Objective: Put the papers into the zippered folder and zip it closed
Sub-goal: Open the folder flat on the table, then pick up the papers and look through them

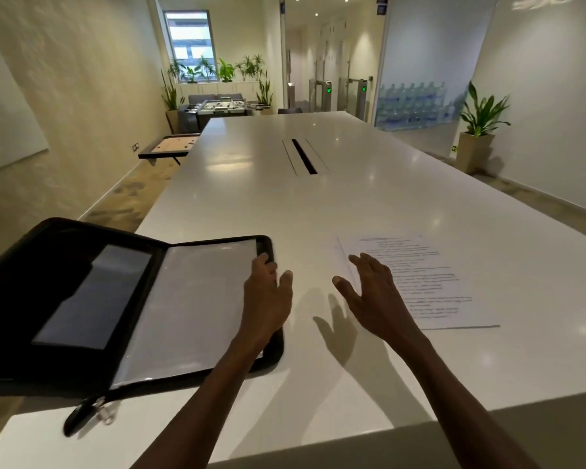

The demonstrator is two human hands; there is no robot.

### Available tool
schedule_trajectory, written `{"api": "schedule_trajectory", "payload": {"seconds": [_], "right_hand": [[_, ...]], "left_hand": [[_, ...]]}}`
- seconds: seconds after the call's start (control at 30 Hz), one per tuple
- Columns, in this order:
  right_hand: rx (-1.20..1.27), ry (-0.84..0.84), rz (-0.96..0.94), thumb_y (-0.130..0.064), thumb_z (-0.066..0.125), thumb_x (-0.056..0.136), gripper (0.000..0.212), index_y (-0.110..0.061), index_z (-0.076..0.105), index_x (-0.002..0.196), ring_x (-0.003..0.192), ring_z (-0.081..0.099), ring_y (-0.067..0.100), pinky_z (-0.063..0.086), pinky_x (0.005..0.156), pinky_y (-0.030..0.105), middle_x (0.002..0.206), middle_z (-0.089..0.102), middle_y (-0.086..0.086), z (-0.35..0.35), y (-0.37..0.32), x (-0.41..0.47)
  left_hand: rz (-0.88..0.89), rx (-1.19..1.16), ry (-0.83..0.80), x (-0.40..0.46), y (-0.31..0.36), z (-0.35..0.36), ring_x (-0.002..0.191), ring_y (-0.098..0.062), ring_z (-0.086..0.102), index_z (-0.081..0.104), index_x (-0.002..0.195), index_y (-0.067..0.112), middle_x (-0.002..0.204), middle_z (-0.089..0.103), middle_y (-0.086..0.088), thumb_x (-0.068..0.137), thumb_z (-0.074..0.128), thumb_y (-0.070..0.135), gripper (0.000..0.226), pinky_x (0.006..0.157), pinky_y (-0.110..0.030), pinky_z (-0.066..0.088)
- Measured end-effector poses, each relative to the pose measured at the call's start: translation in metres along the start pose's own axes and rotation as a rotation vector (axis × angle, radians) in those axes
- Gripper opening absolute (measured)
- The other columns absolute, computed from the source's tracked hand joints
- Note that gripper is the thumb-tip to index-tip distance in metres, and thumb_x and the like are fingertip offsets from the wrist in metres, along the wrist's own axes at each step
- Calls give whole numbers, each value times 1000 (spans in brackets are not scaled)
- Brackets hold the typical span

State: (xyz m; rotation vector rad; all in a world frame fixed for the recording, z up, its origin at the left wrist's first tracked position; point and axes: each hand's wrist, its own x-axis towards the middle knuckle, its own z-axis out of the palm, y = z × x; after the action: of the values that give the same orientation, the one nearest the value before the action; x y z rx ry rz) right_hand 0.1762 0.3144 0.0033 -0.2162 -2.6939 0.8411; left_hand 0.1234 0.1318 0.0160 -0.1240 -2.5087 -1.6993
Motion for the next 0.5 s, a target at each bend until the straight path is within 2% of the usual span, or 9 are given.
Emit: {"api": "schedule_trajectory", "payload": {"seconds": [0.17, 0.27, 0.33, 0.5], "right_hand": [[-118, 92, 147, -37, 65, 92, 66, -3, 44, 144, 137, 37, 35, 29, 111, 40, 146, 48, 19, -42, 68, 33], [-197, 56, 239, -39, 66, 90, 70, 2, 44, 142, 134, 40, 38, 28, 111, 43, 141, 51, 24, -64, 109, 53], [-204, 20, 311, -43, 65, 89, 72, 3, 43, 139, 130, 43, 41, 32, 106, 44, 135, 53, 25, -75, 130, 63], [-247, -62, 451, -54, 67, 84, 77, 4, 45, 129, 123, 41, 45, 41, 96, 47, 128, 51, 30, -91, 161, 77]], "left_hand": [[-154, 22, -73, 13, 21, 74, 116, -19, 56, 35, 143, 10, 137, 54, -9, 92, 60, 26, 60, 87, -25, 39], [-237, 51, -107, 19, 30, 107, 122, -24, 54, 29, 146, 9, 140, 51, -11, 92, 59, 32, 66, 99, -32, 43], [-295, 56, -125, 22, 35, 123, 124, -28, 52, 25, 147, 6, 141, 50, -16, 92, 58, 33, 70, 105, -39, 42], [-398, 149, -160, 23, 45, 150, 130, -30, 47, 19, 147, -2, 148, 39, -17, 91, 61, 38, 81, 105, -36, 41]]}}
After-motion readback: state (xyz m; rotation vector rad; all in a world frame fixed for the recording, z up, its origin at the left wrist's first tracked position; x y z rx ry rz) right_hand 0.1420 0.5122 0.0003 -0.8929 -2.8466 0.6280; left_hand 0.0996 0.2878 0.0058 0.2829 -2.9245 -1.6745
